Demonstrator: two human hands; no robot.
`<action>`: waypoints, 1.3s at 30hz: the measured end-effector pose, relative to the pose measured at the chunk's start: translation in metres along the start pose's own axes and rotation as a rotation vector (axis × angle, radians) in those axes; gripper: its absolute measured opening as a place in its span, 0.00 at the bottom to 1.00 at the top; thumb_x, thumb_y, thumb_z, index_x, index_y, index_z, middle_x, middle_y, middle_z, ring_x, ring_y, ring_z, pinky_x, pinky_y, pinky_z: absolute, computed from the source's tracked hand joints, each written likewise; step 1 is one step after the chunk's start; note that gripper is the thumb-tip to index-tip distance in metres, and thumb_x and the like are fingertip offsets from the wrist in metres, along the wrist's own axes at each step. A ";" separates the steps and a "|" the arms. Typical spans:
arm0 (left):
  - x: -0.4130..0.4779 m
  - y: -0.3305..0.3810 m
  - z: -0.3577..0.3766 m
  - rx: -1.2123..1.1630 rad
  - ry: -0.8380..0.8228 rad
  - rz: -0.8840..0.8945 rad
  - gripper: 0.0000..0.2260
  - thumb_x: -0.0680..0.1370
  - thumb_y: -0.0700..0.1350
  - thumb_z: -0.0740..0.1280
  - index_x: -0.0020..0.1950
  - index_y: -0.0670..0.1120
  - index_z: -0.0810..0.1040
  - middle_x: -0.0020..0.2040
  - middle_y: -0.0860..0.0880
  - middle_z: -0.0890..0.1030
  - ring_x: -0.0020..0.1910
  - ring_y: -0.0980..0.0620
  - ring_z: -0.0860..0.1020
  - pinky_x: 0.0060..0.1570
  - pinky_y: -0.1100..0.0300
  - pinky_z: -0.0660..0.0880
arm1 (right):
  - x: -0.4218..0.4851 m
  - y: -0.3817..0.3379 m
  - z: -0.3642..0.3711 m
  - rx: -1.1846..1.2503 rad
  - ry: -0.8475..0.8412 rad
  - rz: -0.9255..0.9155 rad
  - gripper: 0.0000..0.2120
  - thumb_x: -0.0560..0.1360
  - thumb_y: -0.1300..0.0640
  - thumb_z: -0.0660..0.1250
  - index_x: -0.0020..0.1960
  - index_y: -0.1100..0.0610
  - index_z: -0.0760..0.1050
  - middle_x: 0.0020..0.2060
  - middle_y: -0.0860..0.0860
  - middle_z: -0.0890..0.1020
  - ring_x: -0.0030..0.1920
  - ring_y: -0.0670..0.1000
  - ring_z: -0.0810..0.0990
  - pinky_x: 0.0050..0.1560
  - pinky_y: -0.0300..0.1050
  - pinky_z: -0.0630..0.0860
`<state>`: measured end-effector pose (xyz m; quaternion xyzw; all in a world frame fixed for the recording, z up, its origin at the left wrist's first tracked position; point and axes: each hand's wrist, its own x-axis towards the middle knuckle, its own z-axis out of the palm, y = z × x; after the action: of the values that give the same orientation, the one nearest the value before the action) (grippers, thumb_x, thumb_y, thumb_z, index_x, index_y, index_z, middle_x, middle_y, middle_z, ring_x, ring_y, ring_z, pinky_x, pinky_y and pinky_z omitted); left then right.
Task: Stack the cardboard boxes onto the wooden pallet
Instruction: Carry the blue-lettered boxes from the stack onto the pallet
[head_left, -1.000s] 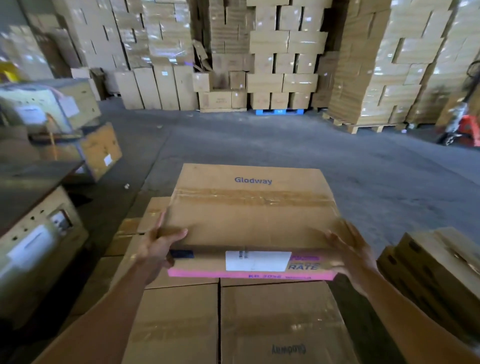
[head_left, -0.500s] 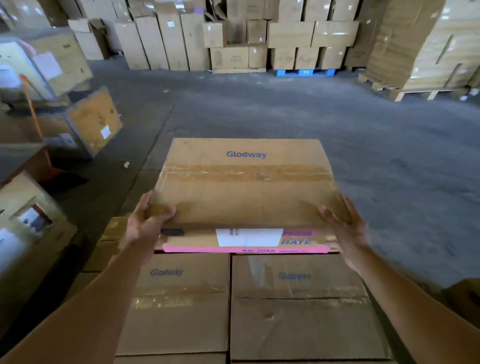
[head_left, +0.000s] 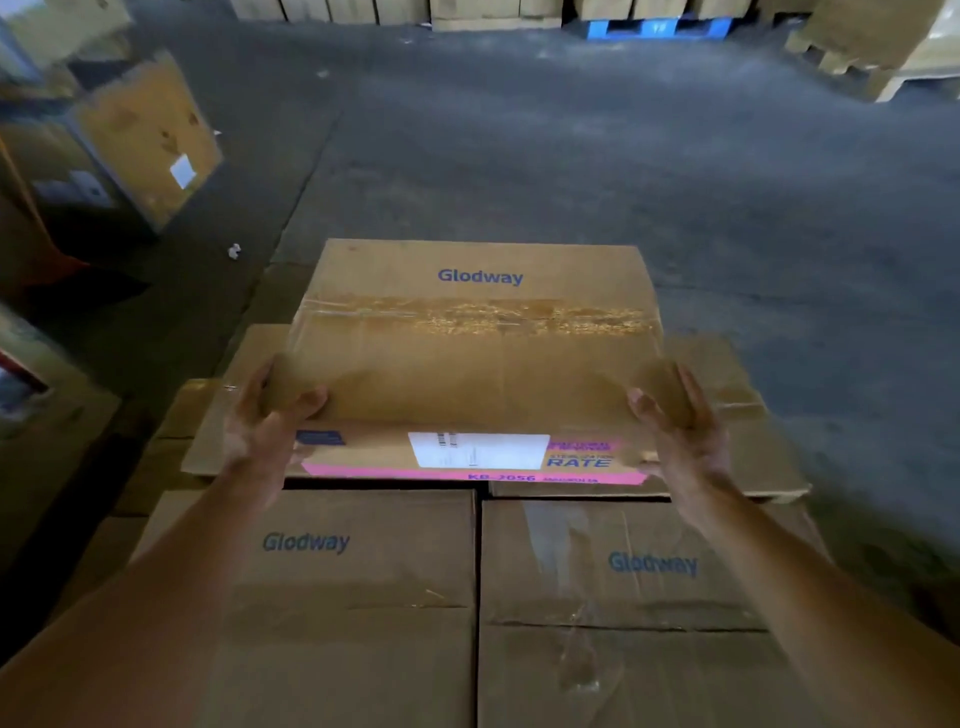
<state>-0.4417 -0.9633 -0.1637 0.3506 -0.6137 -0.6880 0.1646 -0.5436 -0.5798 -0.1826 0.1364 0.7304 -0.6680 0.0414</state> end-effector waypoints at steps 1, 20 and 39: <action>0.003 -0.006 0.000 0.011 -0.001 -0.003 0.32 0.74 0.43 0.75 0.74 0.57 0.68 0.71 0.49 0.70 0.62 0.42 0.76 0.52 0.44 0.74 | 0.001 0.007 0.002 0.010 0.004 0.012 0.44 0.66 0.43 0.77 0.77 0.39 0.62 0.64 0.42 0.80 0.60 0.48 0.81 0.52 0.61 0.82; 0.038 -0.039 -0.005 0.265 0.008 0.049 0.30 0.76 0.47 0.73 0.75 0.56 0.65 0.57 0.56 0.75 0.52 0.49 0.78 0.43 0.55 0.75 | 0.012 0.023 0.010 -0.194 -0.005 0.005 0.43 0.68 0.37 0.75 0.78 0.41 0.60 0.66 0.40 0.76 0.63 0.48 0.78 0.66 0.57 0.75; -0.263 0.055 -0.027 0.947 -0.169 0.703 0.22 0.73 0.50 0.75 0.63 0.40 0.80 0.58 0.39 0.82 0.56 0.37 0.80 0.57 0.48 0.75 | -0.258 -0.075 -0.164 -0.862 0.161 -0.236 0.30 0.80 0.38 0.60 0.76 0.54 0.66 0.73 0.56 0.71 0.69 0.61 0.73 0.65 0.54 0.71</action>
<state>-0.2502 -0.8213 -0.0373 0.1058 -0.9439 -0.2694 0.1589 -0.2947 -0.4608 -0.0308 0.0740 0.9532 -0.2904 -0.0393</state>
